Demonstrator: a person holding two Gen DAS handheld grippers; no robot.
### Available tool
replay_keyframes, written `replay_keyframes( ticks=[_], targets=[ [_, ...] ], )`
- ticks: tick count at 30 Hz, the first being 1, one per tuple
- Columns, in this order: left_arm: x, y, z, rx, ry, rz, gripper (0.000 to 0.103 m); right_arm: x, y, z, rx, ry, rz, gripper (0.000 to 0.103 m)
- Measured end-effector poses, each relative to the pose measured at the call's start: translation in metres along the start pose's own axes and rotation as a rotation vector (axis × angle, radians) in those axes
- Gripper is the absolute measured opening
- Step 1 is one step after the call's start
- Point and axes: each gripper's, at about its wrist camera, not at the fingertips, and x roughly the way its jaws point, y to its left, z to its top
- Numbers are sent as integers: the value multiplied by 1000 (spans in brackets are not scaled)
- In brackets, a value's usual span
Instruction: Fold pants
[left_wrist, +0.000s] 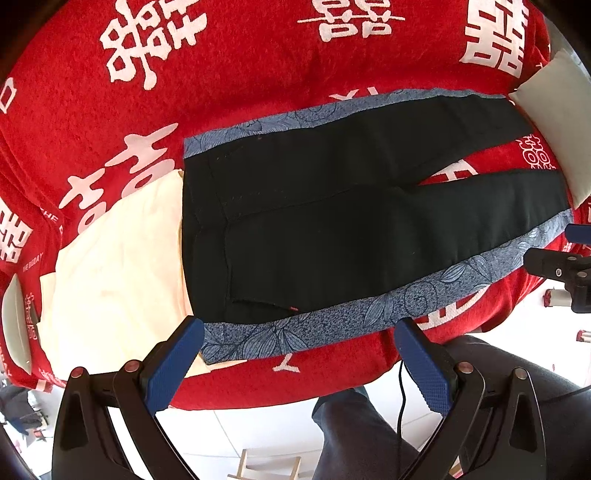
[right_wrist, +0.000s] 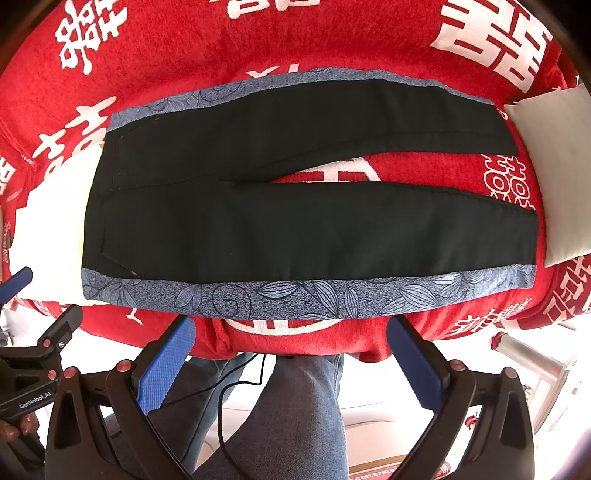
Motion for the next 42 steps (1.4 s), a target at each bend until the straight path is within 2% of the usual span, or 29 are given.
replay_keyframes(
  ticks=[10, 16, 23, 27, 32, 39, 42],
  targets=[
    [10, 4, -2, -66, 49, -2, 103, 6, -5, 5, 7, 19, 9, 103],
    [16, 8, 3, -221, 94, -36, 103, 13, -12, 15, -27, 46, 27, 103],
    [20, -4, 4, -365, 89, 6, 103, 28, -20, 28, -136, 66, 24, 103],
    [25, -4, -2, -434, 100, 3, 103, 43, -20, 27, -192, 76, -1, 103],
    [36, -1, -8, -405, 89, 5, 103, 56, -18, 20, -172, 69, 2, 103],
    [71, 17, -17, -387, 70, -79, 103, 76, -6, 12, -114, 19, -20, 103],
    [85, 28, -21, -407, 59, -104, 103, 84, 0, 6, -87, -12, 8, 103]
  ],
)
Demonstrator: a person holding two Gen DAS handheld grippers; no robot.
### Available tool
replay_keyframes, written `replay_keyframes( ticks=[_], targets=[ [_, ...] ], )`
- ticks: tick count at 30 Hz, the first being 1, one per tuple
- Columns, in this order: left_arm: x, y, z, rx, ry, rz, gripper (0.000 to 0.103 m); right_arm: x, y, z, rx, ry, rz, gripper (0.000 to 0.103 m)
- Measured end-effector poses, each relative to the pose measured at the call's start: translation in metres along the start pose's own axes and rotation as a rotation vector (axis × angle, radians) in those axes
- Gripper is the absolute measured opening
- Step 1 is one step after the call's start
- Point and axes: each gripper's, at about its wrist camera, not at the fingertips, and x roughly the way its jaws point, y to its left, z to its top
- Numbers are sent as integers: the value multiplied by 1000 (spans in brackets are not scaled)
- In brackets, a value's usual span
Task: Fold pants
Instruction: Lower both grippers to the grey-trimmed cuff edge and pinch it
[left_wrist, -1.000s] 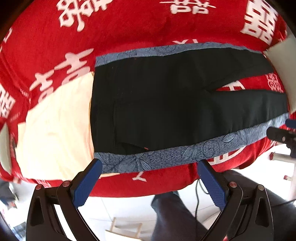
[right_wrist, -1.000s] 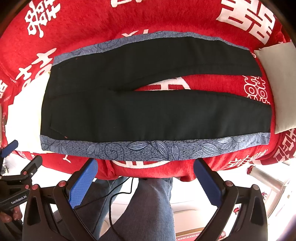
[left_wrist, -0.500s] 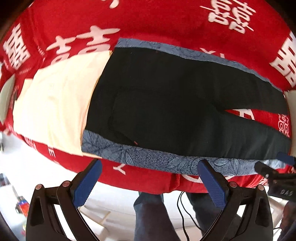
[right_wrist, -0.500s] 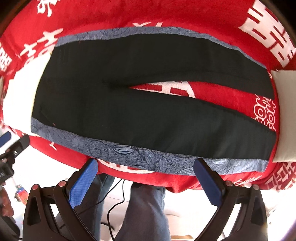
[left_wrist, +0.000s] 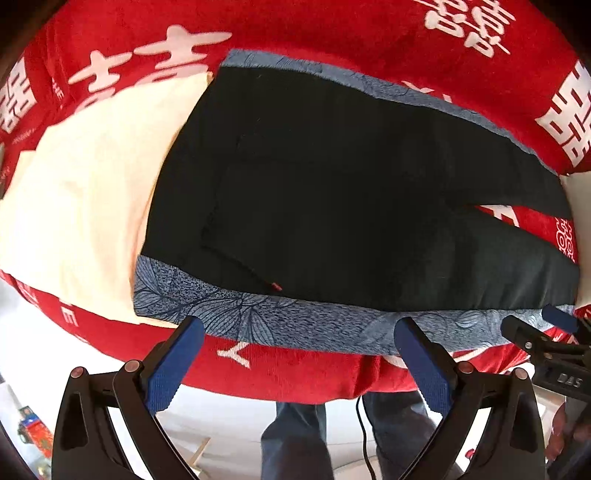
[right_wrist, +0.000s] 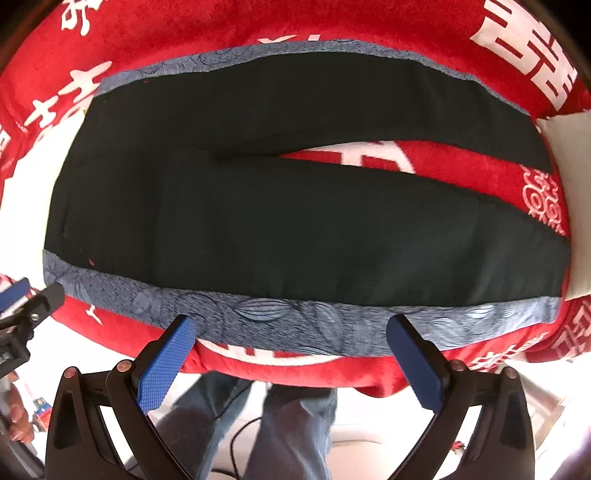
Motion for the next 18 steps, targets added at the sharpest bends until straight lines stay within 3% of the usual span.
replay_keyframes(
  ticks=[3, 7, 9, 10, 13, 18],
  targets=[
    [4, 18, 0, -39, -38, -55, 103, 2, 1, -7, 75, -56, 162, 103],
    [10, 44, -10, -91, -87, -125, 103, 17, 6, -26, 191, -86, 499, 102],
    [18, 60, -17, -132, -94, -172, 103, 31, 15, -35, 217, -61, 616, 97],
    [22, 67, -20, -156, -91, -199, 103, 42, 21, -41, 229, -39, 675, 90],
    [34, 84, -30, -209, -74, -258, 103, 74, 39, -55, 248, 19, 770, 78],
    [51, 99, -44, -239, -49, -321, 103, 104, 47, -64, 307, 2, 824, 77]
  ],
)
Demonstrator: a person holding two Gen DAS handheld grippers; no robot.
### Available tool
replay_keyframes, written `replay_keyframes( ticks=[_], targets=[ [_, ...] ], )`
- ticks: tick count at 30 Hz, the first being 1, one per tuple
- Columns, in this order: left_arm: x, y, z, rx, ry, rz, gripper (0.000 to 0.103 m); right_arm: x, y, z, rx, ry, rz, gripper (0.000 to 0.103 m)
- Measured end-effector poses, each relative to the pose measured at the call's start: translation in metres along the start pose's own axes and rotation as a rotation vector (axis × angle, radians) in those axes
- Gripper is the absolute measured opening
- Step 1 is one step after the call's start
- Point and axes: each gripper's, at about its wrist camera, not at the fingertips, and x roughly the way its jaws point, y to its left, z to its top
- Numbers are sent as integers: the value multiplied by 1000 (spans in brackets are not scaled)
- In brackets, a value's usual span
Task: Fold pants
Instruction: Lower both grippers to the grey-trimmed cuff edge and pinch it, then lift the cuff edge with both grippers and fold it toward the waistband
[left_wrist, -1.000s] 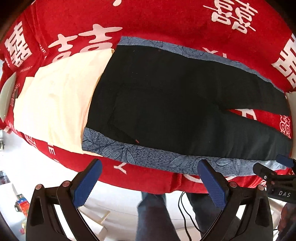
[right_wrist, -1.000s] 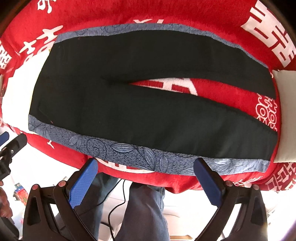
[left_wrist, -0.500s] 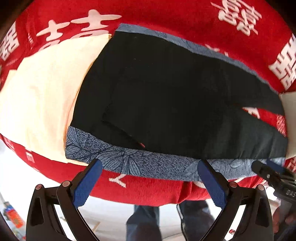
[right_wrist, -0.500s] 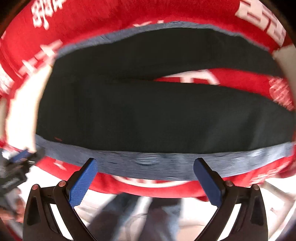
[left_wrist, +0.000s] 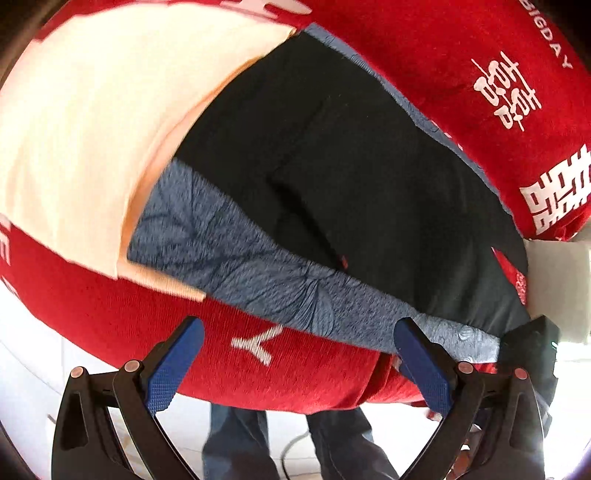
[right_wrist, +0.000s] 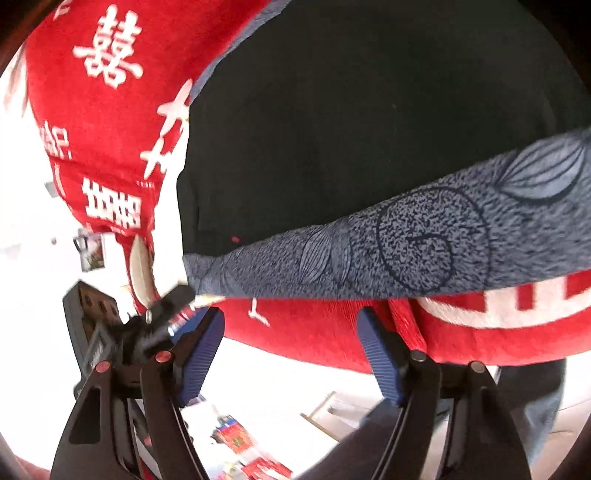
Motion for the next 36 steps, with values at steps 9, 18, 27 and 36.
replay_keyframes(
  ticks=[9, 18, 27, 36],
  targets=[
    [20, 4, 2, -51, 23, -34, 103, -3, -12, 20, 161, -97, 104, 23],
    [24, 2, 34, -201, -18, -166, 102, -32, 22, 26, 37, -119, 153, 19],
    [25, 0, 49, -149, -1, -162, 32, -39, -27, 11, 105, -121, 84, 67],
    [18, -17, 59, -80, 24, -128, 32, -65, -98, 6, 317, -263, 272, 65]
  ],
)
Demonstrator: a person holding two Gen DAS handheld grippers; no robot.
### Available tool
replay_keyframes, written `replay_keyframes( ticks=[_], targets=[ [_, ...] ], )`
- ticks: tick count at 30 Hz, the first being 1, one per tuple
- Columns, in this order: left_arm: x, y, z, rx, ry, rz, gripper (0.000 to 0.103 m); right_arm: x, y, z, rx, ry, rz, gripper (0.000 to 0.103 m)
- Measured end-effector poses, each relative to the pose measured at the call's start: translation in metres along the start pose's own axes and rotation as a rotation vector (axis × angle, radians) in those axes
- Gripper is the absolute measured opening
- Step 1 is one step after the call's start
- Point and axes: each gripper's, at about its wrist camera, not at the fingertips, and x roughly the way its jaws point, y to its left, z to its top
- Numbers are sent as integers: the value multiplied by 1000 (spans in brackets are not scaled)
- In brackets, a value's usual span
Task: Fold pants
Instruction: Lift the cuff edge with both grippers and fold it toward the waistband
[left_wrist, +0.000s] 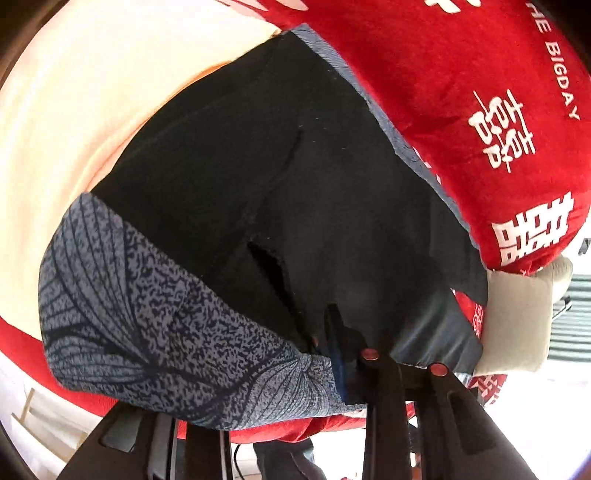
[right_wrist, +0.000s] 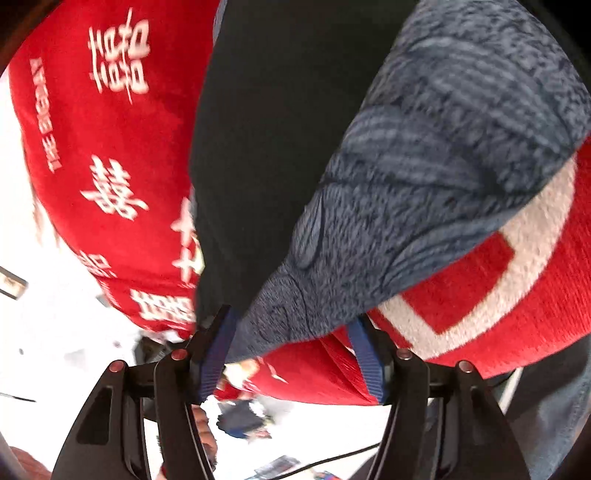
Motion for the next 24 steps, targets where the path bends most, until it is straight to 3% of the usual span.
replay_keyframes(
  ticks=[2, 3, 4, 5, 7, 10, 14, 19, 24],
  targets=[
    [1, -2, 1, 13, 10, 15, 32, -3, -7, 6, 56, -20, 53, 59],
    [1, -2, 2, 17, 16, 25, 32, -5, -11, 9, 84, -31, 70, 44],
    [0, -2, 2, 17, 19, 31, 32, -7, -14, 11, 117, -43, 82, 21],
    [-1, -3, 2, 17, 19, 35, 27, -10, -14, 13, 142, -54, 69, 8],
    [-7, -6, 4, 18, 16, 34, 24, -16, 4, 16, 90, -51, 7, 6],
    [-21, -15, 11, 21, 0, 24, 24, -28, 55, 22, -98, -26, -88, 6],
    [-38, -44, 34, 52, -46, 2, 24, -37, 117, 48, -249, -2, -112, 6],
    [-38, -80, 85, 84, -106, -16, 24, -17, 186, 114, -399, 34, -148, 6],
    [1, -104, 153, 119, -133, 30, 25, 26, 215, 186, -467, 92, -230, 6]
  ],
)
